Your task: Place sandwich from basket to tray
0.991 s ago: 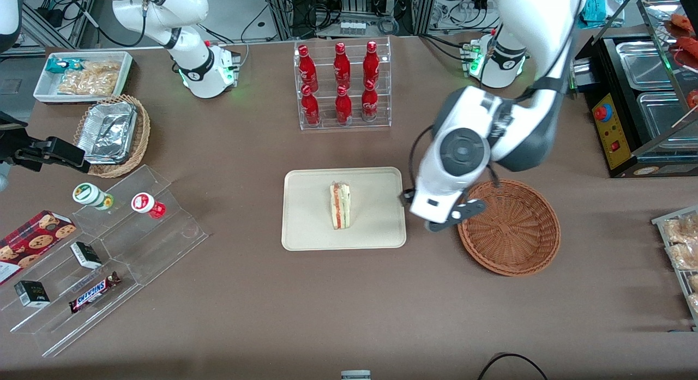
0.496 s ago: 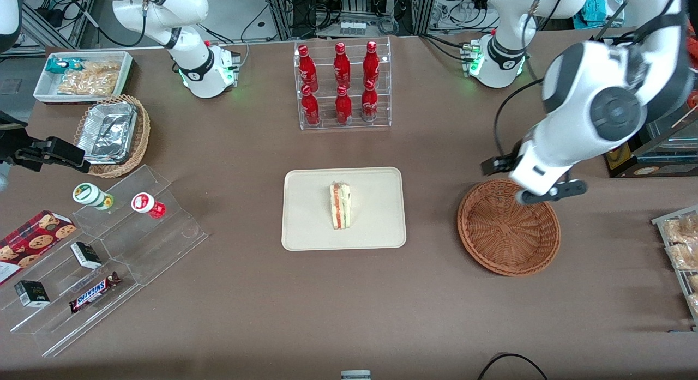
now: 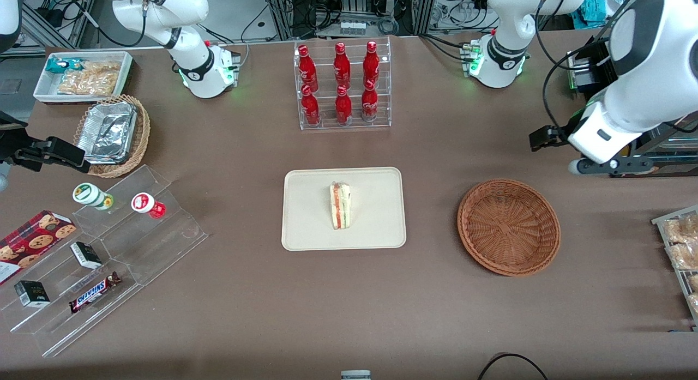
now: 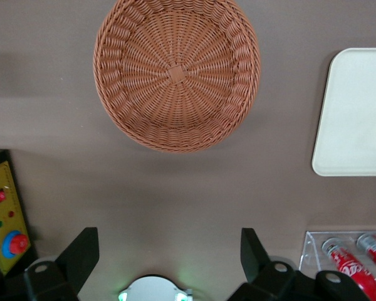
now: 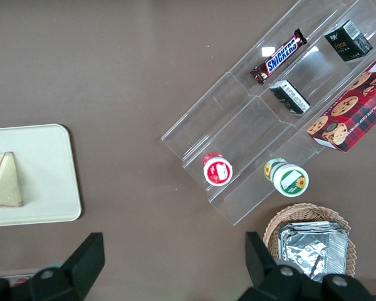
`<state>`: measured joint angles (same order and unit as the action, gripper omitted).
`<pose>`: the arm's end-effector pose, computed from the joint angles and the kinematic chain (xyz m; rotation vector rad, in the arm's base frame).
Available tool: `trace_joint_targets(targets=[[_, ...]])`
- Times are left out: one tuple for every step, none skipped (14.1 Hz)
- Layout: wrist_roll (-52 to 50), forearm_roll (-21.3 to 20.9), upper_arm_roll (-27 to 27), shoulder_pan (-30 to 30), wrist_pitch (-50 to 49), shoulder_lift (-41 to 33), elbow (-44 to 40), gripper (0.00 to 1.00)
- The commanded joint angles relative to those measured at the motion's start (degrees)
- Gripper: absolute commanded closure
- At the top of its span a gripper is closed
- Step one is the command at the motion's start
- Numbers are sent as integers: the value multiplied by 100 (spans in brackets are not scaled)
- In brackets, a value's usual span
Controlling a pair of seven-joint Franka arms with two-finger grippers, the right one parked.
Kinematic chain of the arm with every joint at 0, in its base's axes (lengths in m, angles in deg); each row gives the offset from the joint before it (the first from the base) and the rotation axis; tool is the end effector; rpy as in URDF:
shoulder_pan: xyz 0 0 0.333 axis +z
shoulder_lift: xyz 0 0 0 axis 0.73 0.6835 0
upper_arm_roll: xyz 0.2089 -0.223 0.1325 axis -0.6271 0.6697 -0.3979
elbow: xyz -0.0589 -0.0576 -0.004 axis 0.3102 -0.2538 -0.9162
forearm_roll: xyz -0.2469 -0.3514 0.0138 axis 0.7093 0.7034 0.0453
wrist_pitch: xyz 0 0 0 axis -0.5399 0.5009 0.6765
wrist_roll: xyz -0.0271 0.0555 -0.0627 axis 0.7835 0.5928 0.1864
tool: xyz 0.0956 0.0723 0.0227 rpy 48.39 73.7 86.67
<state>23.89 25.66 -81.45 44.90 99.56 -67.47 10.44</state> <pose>0.5652 -0.0786 0.5464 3.1223 -0.0023 -0.2940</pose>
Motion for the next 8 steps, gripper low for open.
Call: trace_joint_targets(targets=[[307, -142, 328, 435, -150, -137, -221, 0], [307, -134, 328, 540, -115, -67, -440, 0], [316, -134, 328, 637, -106, 47, -625, 0], [316, -134, 328, 716, -123, 161, -827, 0], [325, -134, 328, 717, -97, 206, -890, 0], [334, -143, 319, 717, -89, 206, -891, 0], [334, -152, 319, 717, -88, 215, -891, 0], [325, -143, 310, 717, -80, 215, -891, 0]])
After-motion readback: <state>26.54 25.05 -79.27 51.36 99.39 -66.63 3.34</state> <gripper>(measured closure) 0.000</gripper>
